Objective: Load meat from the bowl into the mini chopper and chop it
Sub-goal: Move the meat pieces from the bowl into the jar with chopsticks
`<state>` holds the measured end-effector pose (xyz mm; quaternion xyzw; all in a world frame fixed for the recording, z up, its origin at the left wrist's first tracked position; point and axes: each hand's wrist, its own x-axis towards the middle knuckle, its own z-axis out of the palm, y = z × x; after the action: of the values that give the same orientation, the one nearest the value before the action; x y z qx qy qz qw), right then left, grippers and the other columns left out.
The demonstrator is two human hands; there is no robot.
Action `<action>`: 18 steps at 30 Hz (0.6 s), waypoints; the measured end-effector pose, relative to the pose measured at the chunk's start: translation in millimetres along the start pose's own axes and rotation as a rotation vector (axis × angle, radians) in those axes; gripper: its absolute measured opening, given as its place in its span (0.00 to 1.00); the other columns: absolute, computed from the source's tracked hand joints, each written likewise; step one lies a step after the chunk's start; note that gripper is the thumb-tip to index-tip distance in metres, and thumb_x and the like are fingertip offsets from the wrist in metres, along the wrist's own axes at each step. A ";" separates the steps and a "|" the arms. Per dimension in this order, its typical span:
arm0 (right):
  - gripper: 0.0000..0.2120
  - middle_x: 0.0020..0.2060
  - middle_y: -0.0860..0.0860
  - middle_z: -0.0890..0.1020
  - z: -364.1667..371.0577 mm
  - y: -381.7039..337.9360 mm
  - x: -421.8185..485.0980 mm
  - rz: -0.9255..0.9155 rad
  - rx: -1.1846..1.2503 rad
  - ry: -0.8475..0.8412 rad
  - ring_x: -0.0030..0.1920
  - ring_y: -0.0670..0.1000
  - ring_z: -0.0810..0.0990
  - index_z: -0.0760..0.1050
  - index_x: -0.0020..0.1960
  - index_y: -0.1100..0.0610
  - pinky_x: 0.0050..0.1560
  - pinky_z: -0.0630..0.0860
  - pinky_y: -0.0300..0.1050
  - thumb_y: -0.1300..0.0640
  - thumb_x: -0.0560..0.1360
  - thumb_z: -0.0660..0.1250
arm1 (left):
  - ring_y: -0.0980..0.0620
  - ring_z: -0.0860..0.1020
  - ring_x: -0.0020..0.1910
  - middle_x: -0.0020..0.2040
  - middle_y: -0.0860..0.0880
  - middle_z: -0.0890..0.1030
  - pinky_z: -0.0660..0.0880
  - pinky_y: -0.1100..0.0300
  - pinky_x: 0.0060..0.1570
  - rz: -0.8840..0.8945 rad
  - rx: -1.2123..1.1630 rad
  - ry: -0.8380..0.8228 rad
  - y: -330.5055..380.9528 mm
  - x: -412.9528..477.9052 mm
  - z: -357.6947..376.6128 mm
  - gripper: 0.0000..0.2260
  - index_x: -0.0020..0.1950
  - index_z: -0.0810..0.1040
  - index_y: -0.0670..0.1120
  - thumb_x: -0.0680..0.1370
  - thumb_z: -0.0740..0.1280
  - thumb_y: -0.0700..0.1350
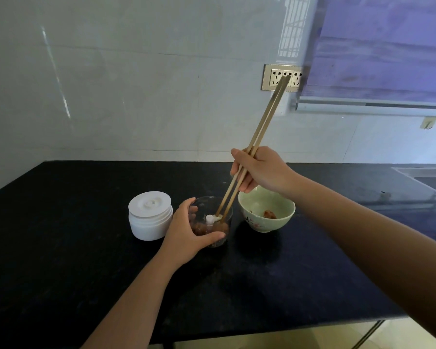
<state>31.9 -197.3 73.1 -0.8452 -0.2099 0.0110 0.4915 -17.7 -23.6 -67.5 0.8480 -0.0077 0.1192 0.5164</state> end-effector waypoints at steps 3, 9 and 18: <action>0.20 0.27 0.52 0.81 -0.2 -1.0 0.6 0.000 0.008 0.021 0.28 0.50 0.82 0.79 0.37 0.59 0.34 0.81 0.40 0.49 0.80 0.58 | 0.54 0.67 0.65 0.70 0.50 0.67 0.66 0.61 0.59 -0.002 0.006 0.003 -0.6 0.1 0.2 0.45 0.73 0.56 0.51 0.62 0.77 0.54; 0.20 0.26 0.52 0.81 -7.2 -1.3 -1.6 0.006 0.080 0.094 0.29 0.52 0.83 0.79 0.38 0.60 0.34 0.82 0.43 0.47 0.79 0.59 | 0.54 0.68 0.64 0.69 0.50 0.67 0.66 0.61 0.59 0.007 0.006 0.010 -1.2 0.0 0.3 0.45 0.73 0.56 0.51 0.62 0.78 0.53; 0.17 0.30 0.55 0.83 9.8 8.4 -15.7 -0.037 -0.017 -0.019 0.32 0.52 0.84 0.80 0.42 0.60 0.37 0.83 0.42 0.51 0.79 0.59 | 0.56 0.67 0.62 0.69 0.50 0.67 0.66 0.60 0.60 0.014 0.008 0.013 -1.4 0.4 1.4 0.45 0.73 0.57 0.51 0.62 0.78 0.54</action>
<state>18.3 -198.5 58.0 -0.8451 -0.2304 0.0081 0.4823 -16.8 -24.2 -69.3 0.8492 -0.0095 0.1284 0.5121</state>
